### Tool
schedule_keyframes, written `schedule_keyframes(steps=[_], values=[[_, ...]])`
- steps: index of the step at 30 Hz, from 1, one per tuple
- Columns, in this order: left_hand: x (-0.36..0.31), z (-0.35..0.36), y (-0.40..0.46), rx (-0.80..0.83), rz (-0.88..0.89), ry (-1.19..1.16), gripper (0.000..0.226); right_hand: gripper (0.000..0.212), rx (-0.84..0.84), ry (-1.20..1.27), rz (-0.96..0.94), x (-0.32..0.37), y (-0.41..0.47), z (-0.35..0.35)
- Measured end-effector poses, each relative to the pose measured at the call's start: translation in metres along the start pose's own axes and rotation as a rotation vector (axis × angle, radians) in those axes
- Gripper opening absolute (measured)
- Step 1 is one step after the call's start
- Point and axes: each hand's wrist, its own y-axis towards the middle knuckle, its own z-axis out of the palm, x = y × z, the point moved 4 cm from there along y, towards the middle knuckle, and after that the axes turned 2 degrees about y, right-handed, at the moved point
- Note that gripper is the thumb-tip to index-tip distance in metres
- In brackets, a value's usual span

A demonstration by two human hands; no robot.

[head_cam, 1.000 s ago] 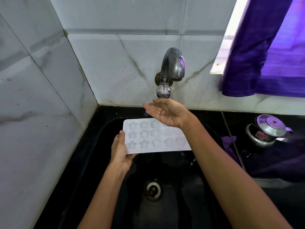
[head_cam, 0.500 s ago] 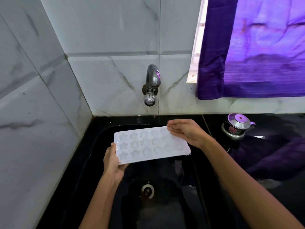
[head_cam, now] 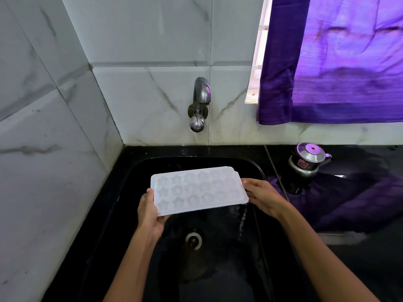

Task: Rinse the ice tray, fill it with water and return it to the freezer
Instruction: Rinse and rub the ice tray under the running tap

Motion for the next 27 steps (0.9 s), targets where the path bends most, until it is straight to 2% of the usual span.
schedule_keyframes(steps=[5, 8, 13, 19, 27], values=[[0.014, -0.008, 0.005, 0.008, 0.01, 0.071, 0.036, 0.024, -0.025, -0.041, 0.053, -0.024, 0.006, -0.01], [0.026, -0.015, 0.007, 0.035, 0.007, 0.128, 0.026, 0.028, -0.035, -0.052, 0.112, -0.046, 0.007, -0.015], [0.062, -0.028, 0.013, 0.048, -0.035, 0.318, 0.022, 0.032, -0.142, -0.084, 0.209, -0.089, 0.002, -0.018], [0.099, -0.051, 0.031, 0.013, -0.046, 0.634, 0.023, 0.027, -0.219, -0.097, 0.294, -0.128, -0.004, -0.017], [0.119, -0.067, 0.036, 0.026, -0.006, 0.786, 0.021, 0.021, -0.266, -0.126, 0.318, -0.155, -0.007, -0.018]])
